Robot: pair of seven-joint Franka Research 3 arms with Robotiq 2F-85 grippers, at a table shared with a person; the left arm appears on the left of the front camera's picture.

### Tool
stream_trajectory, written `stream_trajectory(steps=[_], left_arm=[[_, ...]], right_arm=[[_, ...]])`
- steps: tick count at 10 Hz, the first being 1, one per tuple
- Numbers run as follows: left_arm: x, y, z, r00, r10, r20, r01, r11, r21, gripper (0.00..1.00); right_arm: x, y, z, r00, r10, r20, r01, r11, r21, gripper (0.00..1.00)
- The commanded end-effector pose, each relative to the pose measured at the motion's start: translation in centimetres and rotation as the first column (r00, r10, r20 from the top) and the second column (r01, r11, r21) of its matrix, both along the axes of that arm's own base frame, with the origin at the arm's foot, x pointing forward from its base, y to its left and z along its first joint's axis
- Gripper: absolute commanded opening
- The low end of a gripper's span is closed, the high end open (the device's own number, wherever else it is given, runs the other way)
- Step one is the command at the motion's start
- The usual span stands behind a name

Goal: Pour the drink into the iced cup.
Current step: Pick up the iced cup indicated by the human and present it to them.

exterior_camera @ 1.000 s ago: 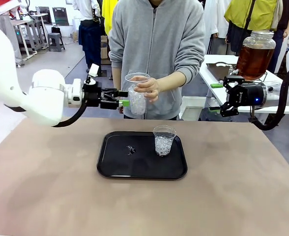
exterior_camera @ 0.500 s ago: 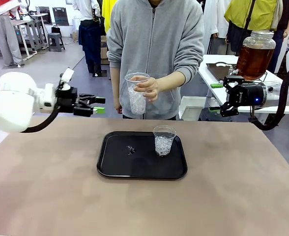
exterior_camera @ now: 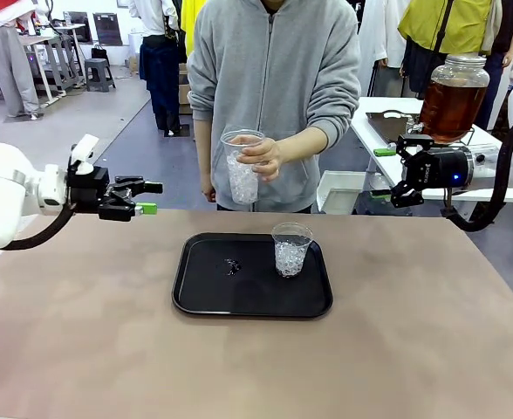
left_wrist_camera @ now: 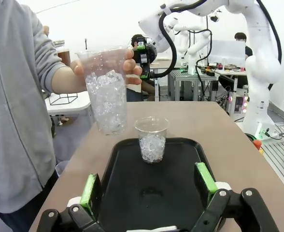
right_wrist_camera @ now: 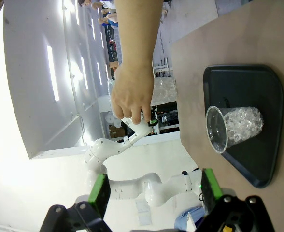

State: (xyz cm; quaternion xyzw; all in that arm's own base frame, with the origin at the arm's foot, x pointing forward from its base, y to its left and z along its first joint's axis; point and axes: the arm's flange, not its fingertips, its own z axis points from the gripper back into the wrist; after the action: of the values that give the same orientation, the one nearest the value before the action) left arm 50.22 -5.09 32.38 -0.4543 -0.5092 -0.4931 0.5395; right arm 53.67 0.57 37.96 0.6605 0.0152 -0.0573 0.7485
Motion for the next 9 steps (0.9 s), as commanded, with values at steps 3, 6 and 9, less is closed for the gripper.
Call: stream_trajectory(steps=[3,6,9], left_arm=[[0.21,-0.79,0.42,1.000,0.000,-0.009,0.000,1.000,0.022,1.00],[0.21,-0.79,0.42,1.000,0.000,-0.009,0.000,1.000,0.022,1.00],[0.21,-0.79,0.42,1.000,0.000,-0.009,0.000,1.000,0.022,1.00]], right_arm=[[0.04,-0.01,0.15,1.000,0.000,0.004,0.000,1.000,0.000,1.00],[0.04,-0.01,0.15,1.000,0.000,0.004,0.000,1.000,0.000,1.00],[0.04,-0.01,0.15,1.000,0.000,0.004,0.000,1.000,0.000,1.00]])
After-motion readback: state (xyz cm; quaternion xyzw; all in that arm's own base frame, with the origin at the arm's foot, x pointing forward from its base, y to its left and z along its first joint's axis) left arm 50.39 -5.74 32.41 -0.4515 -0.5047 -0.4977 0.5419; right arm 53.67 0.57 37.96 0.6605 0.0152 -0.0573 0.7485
